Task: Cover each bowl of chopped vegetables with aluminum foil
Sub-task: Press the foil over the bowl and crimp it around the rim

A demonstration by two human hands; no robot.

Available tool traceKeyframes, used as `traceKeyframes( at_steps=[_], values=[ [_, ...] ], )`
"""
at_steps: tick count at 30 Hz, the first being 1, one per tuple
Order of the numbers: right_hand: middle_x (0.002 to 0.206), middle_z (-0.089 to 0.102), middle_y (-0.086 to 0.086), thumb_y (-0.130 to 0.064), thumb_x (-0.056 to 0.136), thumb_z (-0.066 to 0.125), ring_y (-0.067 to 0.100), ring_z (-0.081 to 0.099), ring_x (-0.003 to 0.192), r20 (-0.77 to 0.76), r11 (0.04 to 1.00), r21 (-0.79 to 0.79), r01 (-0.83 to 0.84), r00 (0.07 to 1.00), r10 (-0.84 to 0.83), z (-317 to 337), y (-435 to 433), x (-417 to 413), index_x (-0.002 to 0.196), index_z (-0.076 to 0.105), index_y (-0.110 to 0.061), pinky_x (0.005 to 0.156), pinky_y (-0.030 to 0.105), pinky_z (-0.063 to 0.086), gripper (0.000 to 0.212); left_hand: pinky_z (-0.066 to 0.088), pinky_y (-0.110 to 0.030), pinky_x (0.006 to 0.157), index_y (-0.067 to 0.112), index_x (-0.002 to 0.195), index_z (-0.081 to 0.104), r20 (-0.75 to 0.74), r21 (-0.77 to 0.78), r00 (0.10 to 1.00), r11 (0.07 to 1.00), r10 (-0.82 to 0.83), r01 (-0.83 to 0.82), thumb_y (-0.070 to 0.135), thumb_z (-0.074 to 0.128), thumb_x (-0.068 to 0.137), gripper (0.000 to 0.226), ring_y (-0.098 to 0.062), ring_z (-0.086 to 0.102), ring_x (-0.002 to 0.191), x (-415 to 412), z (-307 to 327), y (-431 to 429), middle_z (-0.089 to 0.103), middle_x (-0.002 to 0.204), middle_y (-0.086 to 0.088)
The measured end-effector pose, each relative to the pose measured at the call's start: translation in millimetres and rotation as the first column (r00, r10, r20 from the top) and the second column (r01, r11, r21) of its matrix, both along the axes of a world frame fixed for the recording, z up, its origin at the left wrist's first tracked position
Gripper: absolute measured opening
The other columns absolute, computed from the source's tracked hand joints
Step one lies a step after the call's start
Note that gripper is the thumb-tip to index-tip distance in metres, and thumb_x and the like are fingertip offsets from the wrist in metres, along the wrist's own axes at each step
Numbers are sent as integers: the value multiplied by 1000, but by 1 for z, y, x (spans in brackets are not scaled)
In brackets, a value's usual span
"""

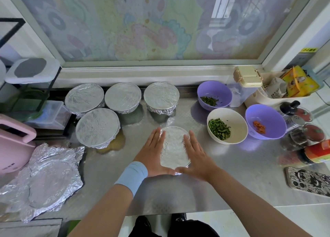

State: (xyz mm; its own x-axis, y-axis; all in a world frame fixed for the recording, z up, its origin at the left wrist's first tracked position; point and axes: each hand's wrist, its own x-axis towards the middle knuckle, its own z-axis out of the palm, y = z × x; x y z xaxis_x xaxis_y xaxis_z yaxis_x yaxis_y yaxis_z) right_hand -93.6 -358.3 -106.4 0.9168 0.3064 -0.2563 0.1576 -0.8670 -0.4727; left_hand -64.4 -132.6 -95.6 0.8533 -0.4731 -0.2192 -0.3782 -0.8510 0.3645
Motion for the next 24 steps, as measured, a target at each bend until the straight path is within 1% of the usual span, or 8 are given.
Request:
traceKeyframes(
  at_steps=[6,8,10,13,16,18,22,24],
  values=[
    [153,-39,-13,-76,72,63,19,-8,150,-26,1000,28,3,1000,-2,6,0,-1,146,-29,-37,121,42,14,125,-3,-31,118,24,152,-20,-29,-76,999,996,33,-35,86,64,52,145,-9,-30,143,0,2,-1,-28,159,5],
    [156,-33,-13,-71,70,70,14,-5,150,-92,989,127,80,993,-68,11,-1,-1,150,-23,-34,121,37,15,128,-3,-32,119,25,152,-19,-56,-82,996,994,71,-75,84,65,54,141,-9,-27,145,0,4,0,-26,159,7],
    [162,-16,-6,-61,75,73,13,4,150,-146,938,231,258,962,-229,14,0,1,155,-11,-27,119,31,15,121,1,-35,120,27,154,-12,-120,-137,973,968,195,-211,78,62,67,125,-11,-20,147,-2,8,1,-22,160,11],
    [152,25,8,-43,91,62,24,38,136,-152,797,232,557,830,-536,20,8,7,154,18,-21,113,37,32,80,17,-35,115,23,151,19,-186,-293,875,825,446,-483,48,56,91,75,-15,4,146,-6,14,2,7,158,6],
    [132,49,10,-31,92,51,27,55,114,-234,707,122,697,712,-662,27,20,12,138,48,-19,100,38,46,47,34,-30,103,22,135,43,-286,-324,786,717,548,-617,35,54,93,45,-20,40,123,-7,24,-3,33,136,0],
    [118,59,9,-28,84,50,28,60,102,-354,641,130,756,640,-682,32,30,16,126,54,-17,89,42,54,43,38,-28,93,24,131,49,-396,-318,729,662,558,-679,33,52,94,38,-17,51,104,-7,33,-6,40,128,-1],
    [107,65,6,-32,68,48,27,64,94,-453,622,154,768,614,-646,33,47,26,122,56,-19,82,44,58,57,42,-30,92,24,127,55,-451,-300,648,580,613,-757,33,49,93,36,-18,53,99,-2,39,2,46,123,-3],
    [105,67,5,-34,65,48,27,66,92,-491,609,185,771,609,-623,38,59,35,120,58,-19,80,44,59,58,48,-32,82,21,107,63,-467,-317,596,505,654,-803,29,47,92,24,-18,55,88,4,41,13,56,111,-9]
  ],
)
